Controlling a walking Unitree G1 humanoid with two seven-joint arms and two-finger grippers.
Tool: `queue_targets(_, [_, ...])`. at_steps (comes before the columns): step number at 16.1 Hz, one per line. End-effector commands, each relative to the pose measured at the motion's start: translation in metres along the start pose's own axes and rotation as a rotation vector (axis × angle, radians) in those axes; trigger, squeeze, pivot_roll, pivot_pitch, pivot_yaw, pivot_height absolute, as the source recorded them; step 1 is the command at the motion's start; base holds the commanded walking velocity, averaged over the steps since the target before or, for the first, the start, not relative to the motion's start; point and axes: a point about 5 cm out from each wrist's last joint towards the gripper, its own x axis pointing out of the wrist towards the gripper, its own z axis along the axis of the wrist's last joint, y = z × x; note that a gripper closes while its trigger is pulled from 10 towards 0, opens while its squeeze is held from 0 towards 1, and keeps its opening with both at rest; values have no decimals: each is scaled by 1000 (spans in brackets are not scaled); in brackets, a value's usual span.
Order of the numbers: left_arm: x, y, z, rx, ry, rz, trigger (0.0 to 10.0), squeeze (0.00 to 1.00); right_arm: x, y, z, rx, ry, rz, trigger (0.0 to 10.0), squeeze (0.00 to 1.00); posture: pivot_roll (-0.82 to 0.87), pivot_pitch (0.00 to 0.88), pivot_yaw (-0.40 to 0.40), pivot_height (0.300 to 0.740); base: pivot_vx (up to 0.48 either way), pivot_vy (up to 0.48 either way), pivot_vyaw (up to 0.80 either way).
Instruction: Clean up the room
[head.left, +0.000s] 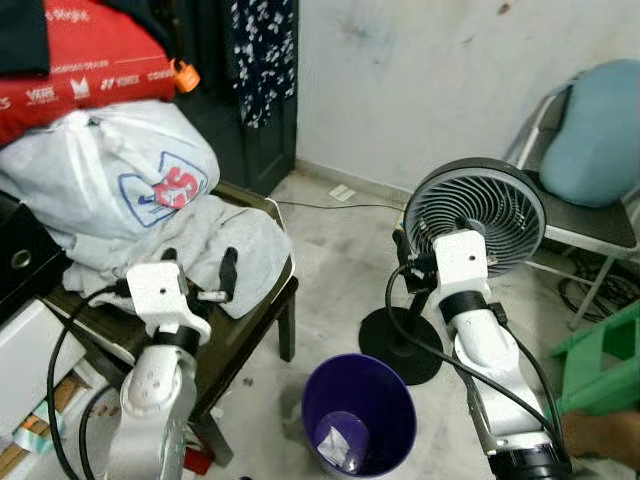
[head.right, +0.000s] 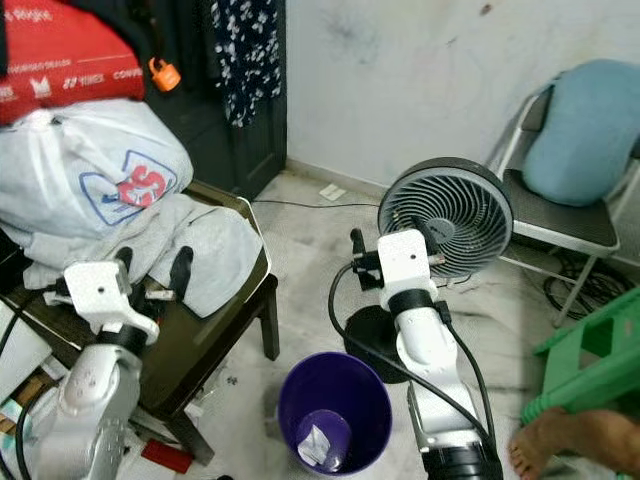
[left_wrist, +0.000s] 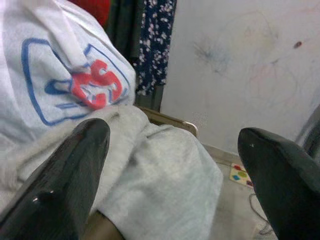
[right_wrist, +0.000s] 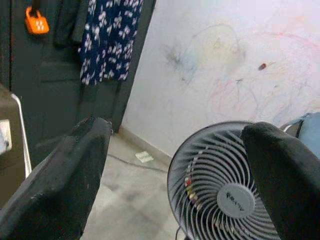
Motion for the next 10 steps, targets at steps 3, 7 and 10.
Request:
queue_targets(3, [21, 2, 5, 24, -42, -15, 10000, 0, 5, -8, 2, -35, -18, -19, 10000, 0, -156, 0, -17, 740, 0, 0, 0])
queue_targets(7, [40, -9, 8, 45, -93, -58, 10000, 0, 6, -7, 3, -85, -17, 24, 10000, 0, -210, 0, -57, 740, 0, 0, 0])
queue_targets(10, [48, -17, 8, 64, -98, -105, 10000, 0, 2, -8, -4, -79, -4, 12, 10000, 0, -202, 0, -27, 740, 0, 0, 0])
